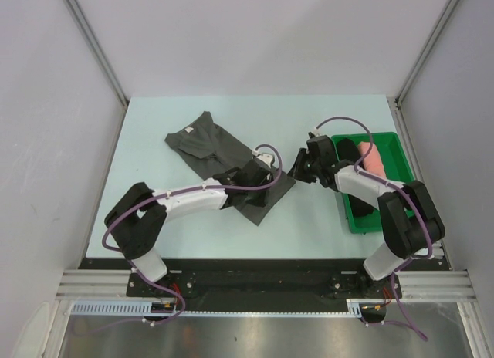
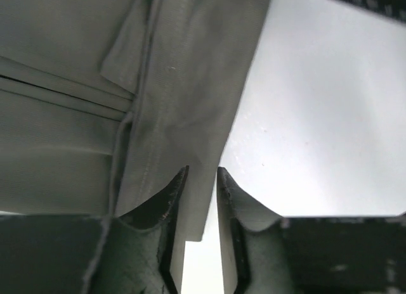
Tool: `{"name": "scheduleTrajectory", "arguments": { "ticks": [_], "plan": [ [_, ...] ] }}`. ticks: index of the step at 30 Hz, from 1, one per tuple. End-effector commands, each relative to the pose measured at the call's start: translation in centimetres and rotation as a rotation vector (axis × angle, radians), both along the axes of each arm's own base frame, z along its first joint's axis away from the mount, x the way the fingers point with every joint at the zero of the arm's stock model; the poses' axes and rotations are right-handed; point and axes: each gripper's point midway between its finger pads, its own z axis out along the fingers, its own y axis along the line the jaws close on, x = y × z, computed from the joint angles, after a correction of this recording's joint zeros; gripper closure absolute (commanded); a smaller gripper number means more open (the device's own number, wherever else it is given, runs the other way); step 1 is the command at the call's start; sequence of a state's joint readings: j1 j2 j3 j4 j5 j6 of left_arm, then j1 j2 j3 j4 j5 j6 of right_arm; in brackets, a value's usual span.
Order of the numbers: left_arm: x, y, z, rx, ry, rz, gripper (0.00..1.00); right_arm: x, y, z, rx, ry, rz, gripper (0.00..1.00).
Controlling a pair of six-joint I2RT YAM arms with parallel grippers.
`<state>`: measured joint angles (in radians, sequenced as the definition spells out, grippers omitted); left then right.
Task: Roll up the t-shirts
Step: Roll the T-shirt to the center of the board.
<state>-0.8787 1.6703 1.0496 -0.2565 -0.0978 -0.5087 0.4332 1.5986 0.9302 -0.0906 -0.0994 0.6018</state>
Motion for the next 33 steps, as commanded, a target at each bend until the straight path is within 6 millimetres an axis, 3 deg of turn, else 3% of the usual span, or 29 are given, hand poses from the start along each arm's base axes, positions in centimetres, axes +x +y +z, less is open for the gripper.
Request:
{"name": "scheduleTrajectory", "arguments": {
  "ticks": [1, 7, 13, 19, 24, 28, 33],
  "plan": [
    [1.9, 0.9, 0.1, 0.023, -0.047, 0.089, 0.73, -0.7, 2.1, 0.2, 0.045, -0.009, 0.041, 0.75],
    [2.7, 0.7, -0.7, -0.001, -0.035, 0.088, 0.79, -0.6, 4.4, 0.2, 0.106, -0.019, 0.074, 0.76],
    [2.8, 1.2, -2.4, 0.024, -0.012, 0.097, 0.84, -1.4, 6.1, -2.2, 0.122, 0.038, 0.102, 0.78],
    [3.0, 2.9, -4.5, 0.077, 0.005, 0.115, 0.86, -1.4, 5.1, -5.2, 0.083, 0.101, 0.086, 0.8],
    [2.4, 3.2, -5.2, 0.097, 0.021, 0.094, 0.87, -0.9, 3.9, -5.1, 0.073, 0.091, 0.062, 0.8],
    [2.5, 3.3, -3.3, 0.076, -0.015, 0.082, 0.82, -0.3, 3.6, -2.7, 0.099, 0.042, 0.059, 0.77],
    [1.4, 3.4, 0.9, 0.078, -0.092, 0.044, 0.62, 0.5, 1.0, -0.7, 0.086, 0.01, 0.01, 0.67]
  ]
}}
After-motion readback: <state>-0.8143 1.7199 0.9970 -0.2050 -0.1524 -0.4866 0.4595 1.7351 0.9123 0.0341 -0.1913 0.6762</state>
